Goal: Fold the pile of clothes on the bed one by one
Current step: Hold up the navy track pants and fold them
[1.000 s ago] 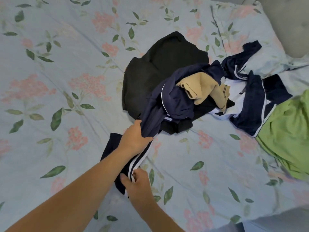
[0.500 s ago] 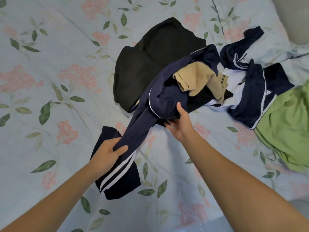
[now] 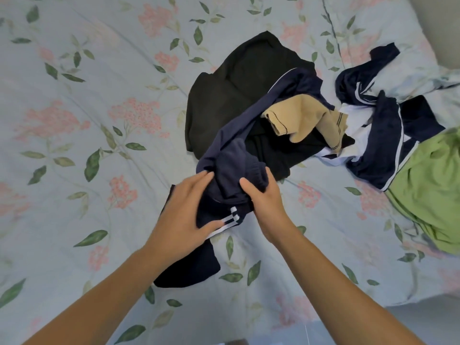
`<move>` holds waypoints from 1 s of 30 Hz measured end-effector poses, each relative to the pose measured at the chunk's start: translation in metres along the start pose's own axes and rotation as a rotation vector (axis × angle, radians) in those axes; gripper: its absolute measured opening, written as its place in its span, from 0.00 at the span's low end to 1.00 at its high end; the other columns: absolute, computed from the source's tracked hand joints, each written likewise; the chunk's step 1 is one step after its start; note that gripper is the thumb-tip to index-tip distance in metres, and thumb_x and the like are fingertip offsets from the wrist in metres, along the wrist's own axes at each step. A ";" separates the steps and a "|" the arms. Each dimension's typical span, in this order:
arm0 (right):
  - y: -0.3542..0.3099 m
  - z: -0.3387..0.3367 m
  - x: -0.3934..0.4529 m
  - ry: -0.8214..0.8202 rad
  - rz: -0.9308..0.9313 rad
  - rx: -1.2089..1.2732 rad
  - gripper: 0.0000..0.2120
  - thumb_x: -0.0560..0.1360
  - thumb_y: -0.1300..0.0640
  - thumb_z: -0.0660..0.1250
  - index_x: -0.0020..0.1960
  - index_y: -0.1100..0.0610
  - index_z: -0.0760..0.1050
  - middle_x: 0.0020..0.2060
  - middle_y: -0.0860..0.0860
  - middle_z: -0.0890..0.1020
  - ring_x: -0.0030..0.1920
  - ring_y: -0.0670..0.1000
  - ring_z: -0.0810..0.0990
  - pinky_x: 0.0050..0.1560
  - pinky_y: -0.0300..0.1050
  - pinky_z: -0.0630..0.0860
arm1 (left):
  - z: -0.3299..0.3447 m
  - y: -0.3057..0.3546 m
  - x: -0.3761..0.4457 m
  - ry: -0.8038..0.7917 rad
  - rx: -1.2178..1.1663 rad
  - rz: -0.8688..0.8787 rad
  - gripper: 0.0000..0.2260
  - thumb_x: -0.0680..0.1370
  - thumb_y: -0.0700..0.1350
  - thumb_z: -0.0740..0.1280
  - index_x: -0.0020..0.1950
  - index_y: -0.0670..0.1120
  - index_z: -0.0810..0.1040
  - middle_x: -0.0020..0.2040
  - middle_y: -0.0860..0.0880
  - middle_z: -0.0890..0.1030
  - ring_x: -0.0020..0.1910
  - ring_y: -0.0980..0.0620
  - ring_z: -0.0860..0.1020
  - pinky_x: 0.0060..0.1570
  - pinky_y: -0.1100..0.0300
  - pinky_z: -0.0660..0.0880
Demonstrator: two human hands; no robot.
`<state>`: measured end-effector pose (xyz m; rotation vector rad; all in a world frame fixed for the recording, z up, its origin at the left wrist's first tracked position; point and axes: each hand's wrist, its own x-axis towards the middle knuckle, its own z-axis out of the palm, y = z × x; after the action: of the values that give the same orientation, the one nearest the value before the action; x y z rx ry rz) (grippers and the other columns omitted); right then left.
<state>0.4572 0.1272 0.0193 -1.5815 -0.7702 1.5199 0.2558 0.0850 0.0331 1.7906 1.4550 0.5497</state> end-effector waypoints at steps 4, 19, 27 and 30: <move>-0.043 0.027 -0.044 -0.165 -0.176 -0.071 0.19 0.80 0.65 0.71 0.69 0.55 0.74 0.59 0.53 0.84 0.59 0.50 0.84 0.59 0.46 0.81 | -0.016 0.041 0.032 0.092 -0.211 0.043 0.30 0.75 0.48 0.77 0.74 0.56 0.70 0.63 0.60 0.74 0.63 0.60 0.76 0.60 0.58 0.77; -0.342 0.044 -0.232 0.017 -0.551 -0.465 0.27 0.75 0.61 0.77 0.68 0.43 0.72 0.62 0.40 0.77 0.61 0.36 0.75 0.52 0.27 0.70 | -0.334 0.229 -0.006 0.485 -0.356 0.074 0.10 0.85 0.45 0.64 0.48 0.41 0.78 0.43 0.40 0.79 0.39 0.47 0.76 0.41 0.51 0.73; -0.482 0.075 -0.326 0.088 -0.791 -0.561 0.09 0.74 0.61 0.77 0.50 0.51 0.82 0.44 0.47 0.86 0.48 0.48 0.85 0.47 0.37 0.79 | -0.480 0.324 -0.072 0.541 -0.312 0.206 0.15 0.85 0.51 0.63 0.50 0.39 0.76 0.44 0.38 0.77 0.40 0.52 0.73 0.43 0.53 0.70; -0.518 0.091 -0.348 0.080 -0.896 -0.637 0.10 0.75 0.63 0.76 0.48 0.51 0.79 0.40 0.45 0.83 0.43 0.48 0.82 0.41 0.31 0.74 | -0.518 0.338 -0.093 0.515 -0.296 0.183 0.17 0.84 0.55 0.64 0.52 0.40 0.78 0.46 0.37 0.80 0.41 0.51 0.76 0.44 0.51 0.73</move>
<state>0.3838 0.0994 0.6450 -1.3697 -1.7352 0.5679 0.0693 0.1173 0.6293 1.6181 1.4418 1.3263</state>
